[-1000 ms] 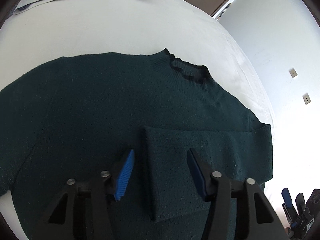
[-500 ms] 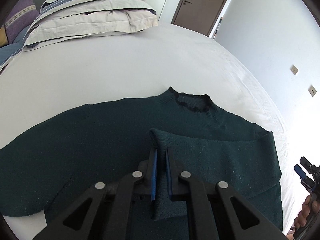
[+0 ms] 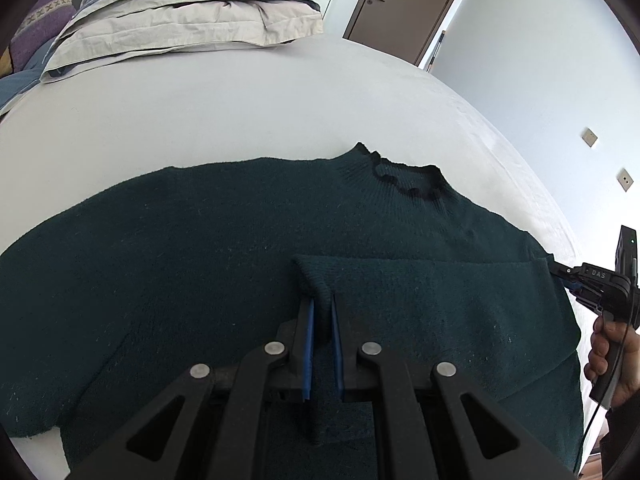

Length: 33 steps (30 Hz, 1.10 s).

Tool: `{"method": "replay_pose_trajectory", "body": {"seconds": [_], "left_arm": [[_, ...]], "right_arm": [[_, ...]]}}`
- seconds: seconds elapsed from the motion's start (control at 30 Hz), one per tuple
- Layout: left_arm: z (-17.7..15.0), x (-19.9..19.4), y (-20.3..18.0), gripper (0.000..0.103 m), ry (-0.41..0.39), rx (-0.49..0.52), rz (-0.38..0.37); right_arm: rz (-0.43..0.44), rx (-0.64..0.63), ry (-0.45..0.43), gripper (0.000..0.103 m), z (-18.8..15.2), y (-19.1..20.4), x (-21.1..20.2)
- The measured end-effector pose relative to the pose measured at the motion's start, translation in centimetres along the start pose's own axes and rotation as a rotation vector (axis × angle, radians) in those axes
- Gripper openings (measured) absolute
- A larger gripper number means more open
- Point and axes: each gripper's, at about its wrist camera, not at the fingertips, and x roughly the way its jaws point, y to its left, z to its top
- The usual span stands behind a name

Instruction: Fold small clothes

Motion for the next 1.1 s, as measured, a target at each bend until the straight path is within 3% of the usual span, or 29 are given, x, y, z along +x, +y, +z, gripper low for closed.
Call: {"method": "replay_pose_trajectory", "body": {"seconds": [0.2,0.3,0.37,0.5,0.53,0.6,0.67,0.77,0.8,0.83,0.97,1.1], "left_arm": [[-0.5,0.4,0.8,0.01,-0.022,-0.035,-0.026],[-0.6,0.6,1.4,0.012,-0.029,-0.062,-0.058],[-0.6,0.7,1.7,0.012,-0.029,-0.075,-0.075],[-0.6,0.8,1.5,0.013,-0.038,-0.064,-0.069],[-0.6,0.8,1.5,0.013,-0.04,-0.064,-0.068],[-0.7,0.8,1.5,0.013,-0.041,-0.064,-0.07],[-0.7,1.0,1.4,0.013,-0.044,-0.066,-0.071],[-0.8,1.0,1.2,0.013,-0.049,-0.056,-0.061],[-0.8,1.0,1.2,0.013,-0.051,-0.054,-0.061],[-0.8,1.0,1.3,0.013,-0.052,-0.055,-0.063],[-0.7,1.0,1.8,0.013,-0.054,-0.074,-0.089],[-0.8,1.0,1.9,0.013,-0.062,-0.072,-0.092]], "right_arm": [[-0.012,0.024,-0.001,0.005,0.4,-0.3,1.2],[0.022,0.059,-0.017,0.004,0.0,-0.9,1.1],[0.049,0.092,-0.036,0.005,-0.2,-1.4,0.6],[-0.002,0.086,-0.049,0.01,-1.6,-1.2,-3.0],[0.004,0.049,-0.061,0.015,-2.3,-0.7,-4.2],[-0.005,-0.04,-0.061,0.045,-4.1,0.8,-6.2],[-0.02,-0.121,-0.058,0.051,-6.1,2.3,-7.4],[-0.098,-0.241,0.011,0.047,-8.6,3.9,-6.3],[-0.126,-0.256,0.051,0.031,-9.2,3.8,-5.4],[-0.129,-0.248,0.071,0.024,-9.8,3.5,-4.7],[-0.089,-0.178,0.034,0.016,-10.2,1.3,-5.5],[-0.077,-0.123,0.006,0.014,-10.2,-0.3,-6.0]]}}
